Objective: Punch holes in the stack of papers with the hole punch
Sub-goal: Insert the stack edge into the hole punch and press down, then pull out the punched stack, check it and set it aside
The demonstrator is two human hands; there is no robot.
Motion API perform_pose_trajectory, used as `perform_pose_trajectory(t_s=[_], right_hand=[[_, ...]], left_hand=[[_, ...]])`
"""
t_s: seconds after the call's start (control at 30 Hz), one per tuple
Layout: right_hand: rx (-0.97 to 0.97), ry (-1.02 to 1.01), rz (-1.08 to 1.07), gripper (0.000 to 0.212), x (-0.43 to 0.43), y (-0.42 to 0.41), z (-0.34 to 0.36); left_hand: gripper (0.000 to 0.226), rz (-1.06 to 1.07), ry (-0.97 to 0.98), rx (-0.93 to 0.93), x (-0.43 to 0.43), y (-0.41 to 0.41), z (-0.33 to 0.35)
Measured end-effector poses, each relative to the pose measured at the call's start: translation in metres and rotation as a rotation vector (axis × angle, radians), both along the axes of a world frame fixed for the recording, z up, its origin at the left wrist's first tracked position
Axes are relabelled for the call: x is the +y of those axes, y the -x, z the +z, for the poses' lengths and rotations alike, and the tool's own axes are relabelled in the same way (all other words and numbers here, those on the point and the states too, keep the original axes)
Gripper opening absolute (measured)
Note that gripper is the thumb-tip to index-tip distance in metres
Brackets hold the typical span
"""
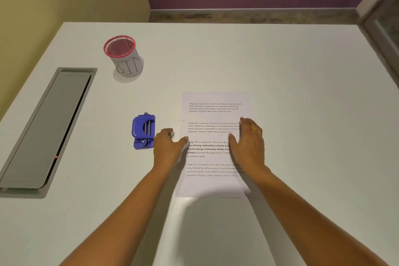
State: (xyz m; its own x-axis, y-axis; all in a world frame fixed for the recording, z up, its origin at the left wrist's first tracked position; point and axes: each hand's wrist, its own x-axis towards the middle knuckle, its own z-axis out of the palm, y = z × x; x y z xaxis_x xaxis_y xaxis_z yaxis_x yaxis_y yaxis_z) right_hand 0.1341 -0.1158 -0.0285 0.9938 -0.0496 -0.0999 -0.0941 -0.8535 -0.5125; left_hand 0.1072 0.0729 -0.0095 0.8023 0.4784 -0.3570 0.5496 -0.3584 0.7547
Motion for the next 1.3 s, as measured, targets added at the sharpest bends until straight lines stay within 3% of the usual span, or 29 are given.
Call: perform_pose_trajectory(t_s=[0.27,0.5,0.6,0.67,0.7,0.8,0.97,1.1,1.23,1.3], right_hand=[[0.235,0.036,-0.154,0.084,-0.015,-0.001,0.01],[0.287,0.082,-0.163,0.075,-0.011,-0.008,0.014],[0.292,0.121,-0.145,0.074,-0.009,-0.009,0.015],[0.299,0.121,-0.15,0.074,-0.009,-0.009,0.016],[0.304,0.115,-0.152,0.075,-0.009,-0.01,0.016],[0.323,0.097,-0.162,0.076,-0.009,-0.01,0.016],[0.315,0.096,-0.176,0.076,-0.009,-0.01,0.015],[0.313,0.091,-0.175,0.076,-0.009,-0.01,0.014],[0.301,0.087,-0.174,0.075,-0.01,-0.01,0.013],[0.302,0.089,-0.177,0.075,-0.01,-0.009,0.013]], left_hand=[[0.06,0.043,0.076,0.086,-0.01,-0.004,0.006],[0.06,0.049,0.138,0.159,-0.015,-0.014,0.004],[0.021,0.121,0.219,0.172,-0.015,-0.019,0.005],[0.043,0.167,0.288,0.183,-0.01,-0.023,0.002],[0.044,0.181,0.323,0.198,-0.006,-0.025,0.002],[0.017,0.238,0.419,0.185,-0.002,-0.027,0.007],[0.044,0.179,0.391,0.2,-0.006,-0.025,0.005],[0.014,0.12,0.313,0.178,-0.013,-0.021,0.003],[0.025,0.125,0.383,0.142,-0.019,-0.023,0.011],[0.014,0.183,0.477,0.129,-0.022,-0.023,0.016]])
